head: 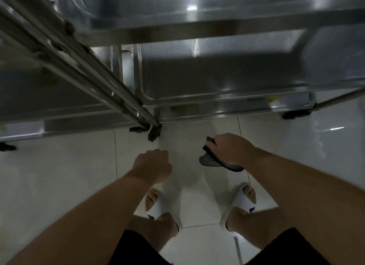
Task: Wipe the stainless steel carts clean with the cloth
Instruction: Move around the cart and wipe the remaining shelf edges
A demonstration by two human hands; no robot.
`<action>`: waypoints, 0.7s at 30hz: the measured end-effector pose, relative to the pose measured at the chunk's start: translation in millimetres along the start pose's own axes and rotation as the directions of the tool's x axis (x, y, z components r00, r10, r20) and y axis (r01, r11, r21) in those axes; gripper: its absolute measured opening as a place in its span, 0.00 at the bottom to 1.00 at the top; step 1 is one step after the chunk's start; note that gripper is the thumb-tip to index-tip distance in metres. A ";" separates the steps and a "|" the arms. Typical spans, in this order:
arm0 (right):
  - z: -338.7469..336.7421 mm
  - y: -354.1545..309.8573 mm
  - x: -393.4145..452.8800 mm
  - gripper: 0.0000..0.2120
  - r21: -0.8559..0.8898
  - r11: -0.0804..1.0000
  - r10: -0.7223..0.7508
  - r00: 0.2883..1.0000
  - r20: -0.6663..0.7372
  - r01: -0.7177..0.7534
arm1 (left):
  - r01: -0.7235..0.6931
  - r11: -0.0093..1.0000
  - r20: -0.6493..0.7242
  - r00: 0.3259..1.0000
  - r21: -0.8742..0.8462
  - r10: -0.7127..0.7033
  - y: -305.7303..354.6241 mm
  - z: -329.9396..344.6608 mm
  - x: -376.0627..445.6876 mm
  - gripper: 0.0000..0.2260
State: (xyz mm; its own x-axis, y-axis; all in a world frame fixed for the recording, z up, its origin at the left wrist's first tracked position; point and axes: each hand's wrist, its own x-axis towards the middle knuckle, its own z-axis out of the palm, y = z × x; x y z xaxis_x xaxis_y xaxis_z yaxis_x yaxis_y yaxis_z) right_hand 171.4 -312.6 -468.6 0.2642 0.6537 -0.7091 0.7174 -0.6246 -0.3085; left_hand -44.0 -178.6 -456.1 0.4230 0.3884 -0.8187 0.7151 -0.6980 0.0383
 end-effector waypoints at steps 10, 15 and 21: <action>46.1 35.0 166.4 0.25 -0.028 0.993 -0.118 0.985 -0.127 0.115 | -0.030 0.975 -0.180 0.981 0.218 0.071 -13.6 40.8 175.3 0.17; 57.9 31.5 232.3 0.23 0.011 0.987 -0.152 0.957 -0.247 0.160 | -0.014 0.976 -0.261 0.963 0.218 0.072 -25.9 48.3 233.1 0.19; 62.1 22.6 276.4 0.29 0.211 0.936 -0.168 0.886 -0.432 0.280 | -0.060 0.991 -0.262 0.961 0.118 0.089 -47.2 60.4 264.7 0.15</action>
State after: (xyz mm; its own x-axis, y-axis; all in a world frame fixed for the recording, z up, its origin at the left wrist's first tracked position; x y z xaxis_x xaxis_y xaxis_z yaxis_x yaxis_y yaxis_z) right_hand 220.6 -172.6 -711.0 0.3923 0.8687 -0.3023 0.6099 -0.4917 -0.6215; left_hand 0.6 -79.2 -709.2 0.6162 0.4687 -0.6329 0.6177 -0.7862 0.0193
